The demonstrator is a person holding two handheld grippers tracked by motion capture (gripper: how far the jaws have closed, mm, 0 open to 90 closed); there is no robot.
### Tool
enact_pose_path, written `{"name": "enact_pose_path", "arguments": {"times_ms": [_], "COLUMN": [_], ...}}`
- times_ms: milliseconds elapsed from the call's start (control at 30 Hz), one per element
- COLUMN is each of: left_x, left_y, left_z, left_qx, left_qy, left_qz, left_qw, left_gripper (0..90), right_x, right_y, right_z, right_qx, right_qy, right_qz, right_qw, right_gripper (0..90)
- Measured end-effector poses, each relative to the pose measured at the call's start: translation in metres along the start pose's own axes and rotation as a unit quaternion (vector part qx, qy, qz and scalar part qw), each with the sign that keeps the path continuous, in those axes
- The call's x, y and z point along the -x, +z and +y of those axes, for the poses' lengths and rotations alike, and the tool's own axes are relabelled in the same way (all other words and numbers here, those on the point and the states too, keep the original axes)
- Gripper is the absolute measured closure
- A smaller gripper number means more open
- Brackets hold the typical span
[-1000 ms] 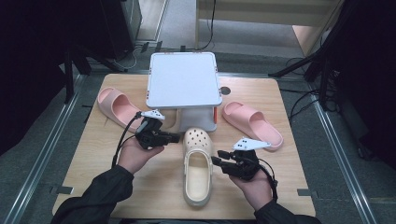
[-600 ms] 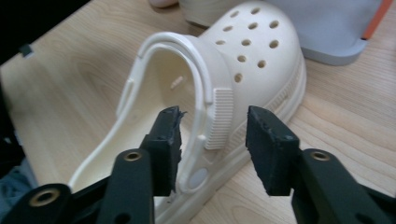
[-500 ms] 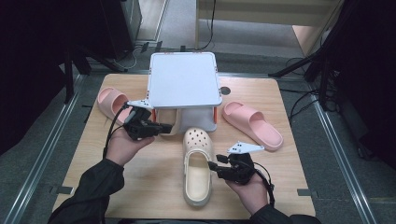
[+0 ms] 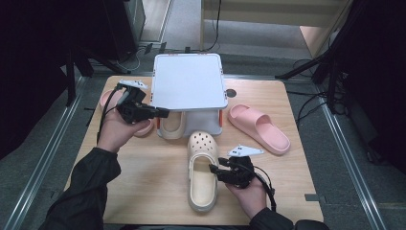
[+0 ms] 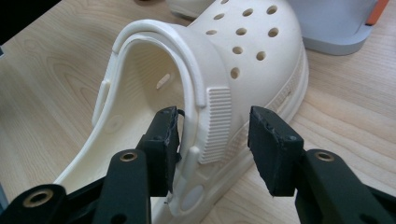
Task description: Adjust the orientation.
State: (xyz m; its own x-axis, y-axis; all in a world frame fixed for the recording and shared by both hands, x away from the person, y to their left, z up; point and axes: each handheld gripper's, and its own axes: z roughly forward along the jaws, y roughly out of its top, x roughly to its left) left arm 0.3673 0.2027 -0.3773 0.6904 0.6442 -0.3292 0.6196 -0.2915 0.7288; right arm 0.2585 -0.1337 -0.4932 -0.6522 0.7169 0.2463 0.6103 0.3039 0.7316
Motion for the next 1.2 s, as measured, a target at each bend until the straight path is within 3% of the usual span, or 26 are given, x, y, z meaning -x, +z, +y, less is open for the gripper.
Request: {"name": "enact_pose_path", "arguments": {"times_ms": [200, 300, 433, 667, 900, 1200], "left_x": [-0.017, -0.025, -0.035, -0.037, -0.034, -0.032], "left_y": [0.000, 0.004, 0.006, 0.005, 0.006, 0.007], "left_z": [0.016, 0.017, 0.013, 0.008, 0.007, 0.008], "left_qx": [0.001, -0.007, 0.002, 0.012, 0.015, 0.012], "left_qy": [-0.005, -0.007, -0.011, -0.012, -0.009, -0.004], "left_qz": [0.020, 0.035, 0.040, 0.036, 0.041, 0.041], "left_qw": [0.9998, 0.9993, 0.9991, 0.9992, 0.9990, 0.9991], "left_gripper": [86.1, 86.3, 86.2, 86.3, 86.1, 85.8], "right_x": [-0.007, -0.009, -0.008, -0.002, 0.002, 0.013], "right_y": [0.012, 0.016, 0.015, 0.009, 0.006, -0.004], "right_z": [0.000, 0.001, 0.002, 0.003, 0.006, 0.015], "right_qx": [-0.008, -0.005, -0.003, -0.002, -0.004, -0.005], "right_qy": [0.002, -0.001, 0.003, 0.007, 0.002, 0.026], "right_qz": [-0.030, -0.048, -0.049, -0.055, -0.061, -0.056], "right_qw": [0.9995, 0.9989, 0.9988, 0.9985, 0.9981, 0.9981], "right_gripper": [53.6, 53.9, 58.9, 71.5, 74.7, 76.7]}}
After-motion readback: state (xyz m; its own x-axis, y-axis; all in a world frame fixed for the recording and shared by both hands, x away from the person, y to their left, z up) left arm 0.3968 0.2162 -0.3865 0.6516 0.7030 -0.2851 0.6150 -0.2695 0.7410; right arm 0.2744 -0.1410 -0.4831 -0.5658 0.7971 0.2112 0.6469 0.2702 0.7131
